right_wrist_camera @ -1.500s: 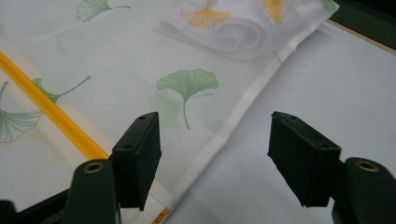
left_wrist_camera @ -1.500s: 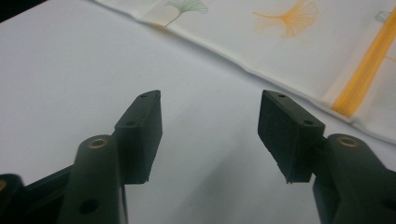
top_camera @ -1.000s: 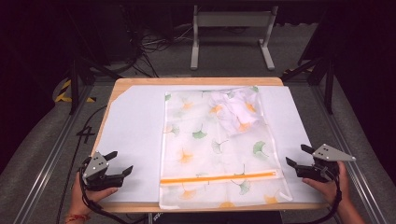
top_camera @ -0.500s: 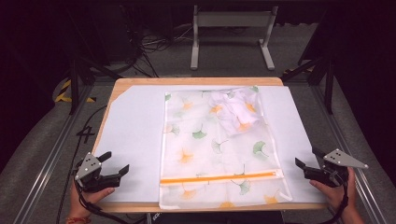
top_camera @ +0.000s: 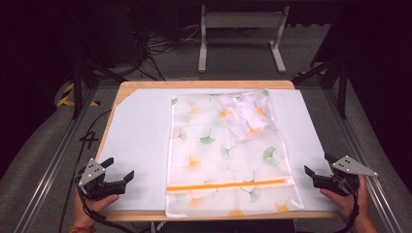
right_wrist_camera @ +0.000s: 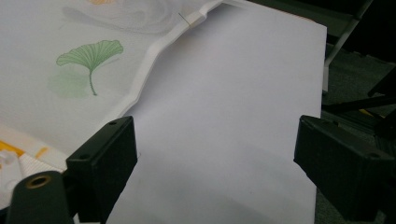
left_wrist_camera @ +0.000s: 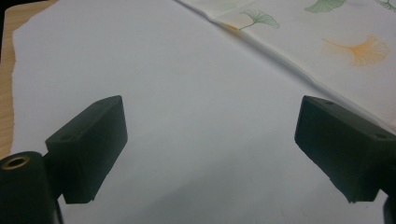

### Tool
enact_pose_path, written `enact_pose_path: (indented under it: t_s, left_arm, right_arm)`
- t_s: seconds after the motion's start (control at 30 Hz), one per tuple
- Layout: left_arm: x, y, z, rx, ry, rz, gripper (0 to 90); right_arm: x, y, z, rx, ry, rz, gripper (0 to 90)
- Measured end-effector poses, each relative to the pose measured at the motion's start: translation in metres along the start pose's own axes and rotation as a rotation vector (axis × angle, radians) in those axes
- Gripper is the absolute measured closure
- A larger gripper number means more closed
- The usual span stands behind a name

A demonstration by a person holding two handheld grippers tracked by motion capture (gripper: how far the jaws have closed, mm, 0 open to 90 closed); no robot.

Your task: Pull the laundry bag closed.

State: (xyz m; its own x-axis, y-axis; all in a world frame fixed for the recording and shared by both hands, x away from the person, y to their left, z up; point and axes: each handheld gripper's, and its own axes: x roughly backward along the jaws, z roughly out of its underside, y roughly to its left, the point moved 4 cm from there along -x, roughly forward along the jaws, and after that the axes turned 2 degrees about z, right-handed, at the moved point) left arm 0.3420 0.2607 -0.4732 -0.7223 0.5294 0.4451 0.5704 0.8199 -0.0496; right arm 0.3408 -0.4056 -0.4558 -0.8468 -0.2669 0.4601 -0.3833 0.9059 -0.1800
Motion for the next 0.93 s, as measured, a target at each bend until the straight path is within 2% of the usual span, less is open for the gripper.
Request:
enact_pose_path:
  t_s: [0.23,0.53,0.93]
  left_arm:
    - [0.0001,-0.0019,-0.0017,-0.014,-0.001,0.0,10.2]
    - [0.0001,-0.0031,-0.0024,-0.015,-0.004,-0.007,10.4]
    - [-0.0029,-0.0038,-0.0042,-0.021,0.001,-0.01,10.4]
  right_arm:
    - [0.0011,-0.0008,-0.0001,-0.002,-0.002,0.007,13.7]
    - [-0.0003,0.0013,-0.0002,0.012,0.001,0.001,13.8]
    - [0.0017,0.001,0.0,0.005,-0.001,0.0,13.7]
